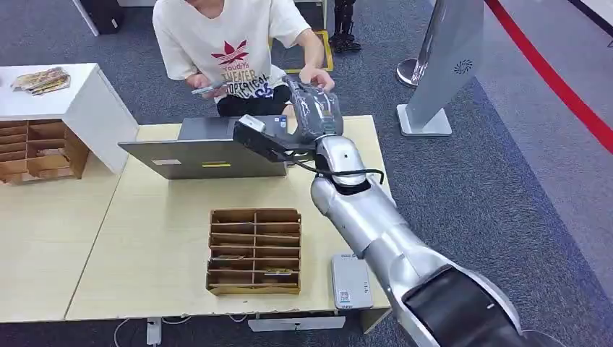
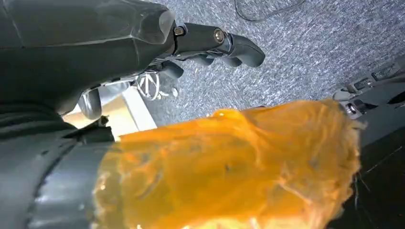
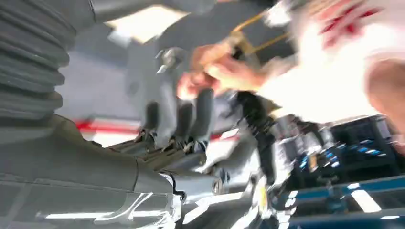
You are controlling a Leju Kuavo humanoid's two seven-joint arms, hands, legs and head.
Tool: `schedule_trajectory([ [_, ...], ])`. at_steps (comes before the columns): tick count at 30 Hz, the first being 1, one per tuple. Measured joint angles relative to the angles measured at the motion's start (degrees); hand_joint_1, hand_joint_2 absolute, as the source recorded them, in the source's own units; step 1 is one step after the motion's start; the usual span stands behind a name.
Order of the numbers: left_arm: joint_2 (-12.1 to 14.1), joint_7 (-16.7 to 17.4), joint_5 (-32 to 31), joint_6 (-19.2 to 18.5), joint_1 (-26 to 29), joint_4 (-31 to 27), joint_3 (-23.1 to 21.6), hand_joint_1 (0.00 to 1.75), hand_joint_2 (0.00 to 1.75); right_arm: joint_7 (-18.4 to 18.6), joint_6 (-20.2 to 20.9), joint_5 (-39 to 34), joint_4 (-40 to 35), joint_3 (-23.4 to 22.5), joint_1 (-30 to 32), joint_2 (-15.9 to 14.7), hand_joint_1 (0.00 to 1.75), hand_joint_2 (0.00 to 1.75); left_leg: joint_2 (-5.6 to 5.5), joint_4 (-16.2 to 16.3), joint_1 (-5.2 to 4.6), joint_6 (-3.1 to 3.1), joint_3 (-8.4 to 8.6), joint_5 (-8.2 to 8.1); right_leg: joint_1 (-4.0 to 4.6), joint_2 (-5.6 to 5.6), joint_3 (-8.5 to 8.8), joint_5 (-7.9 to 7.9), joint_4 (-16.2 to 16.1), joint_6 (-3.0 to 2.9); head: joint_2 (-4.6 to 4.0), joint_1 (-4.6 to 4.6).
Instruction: Pass the card to the sensor for recognition and then transmit it.
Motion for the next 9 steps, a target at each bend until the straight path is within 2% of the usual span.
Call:
schedule_trajectory([
  [2, 0.0, 0.0, 0.7, 0.3, 0.0, 0.0, 0.0, 0.00, 0.00, -4.0, 1.2, -8.7, -3.8, -0.5, 2.6, 0.5, 0.00, 0.00, -0.01, 0.0, 0.00, 0.00, -0.02, -0.01, 0.00, 0.00, 0.00, -0.02, 0.0, -0.01, 0.00, 0.00],
  [4, 0.0, 0.0, 1.7, 0.7, 0.1, 0.0, 0.0, 0.00, 0.00, -7.2, 4.3, -18.0, -8.6, -0.5, 5.7, 1.1, 0.00, 0.00, -0.01, 0.0, 0.00, -0.01, -0.02, -0.02, 0.00, 0.00, -0.02, -0.03, 0.0, -0.01, 0.00, 0.00],
  [9, 0.1, -0.9, 4.0, 1.5, 0.6, 0.0, 0.0, 0.00, 0.00, -11.1, 12.7, -35.4, -24.6, 1.5, 15.8, 1.3, 0.00, 0.00, -0.01, 0.0, 0.00, -0.02, -0.06, -0.07, 0.00, -0.01, -0.05, -0.11, 0.0, -0.03, 0.00, 0.00],
])
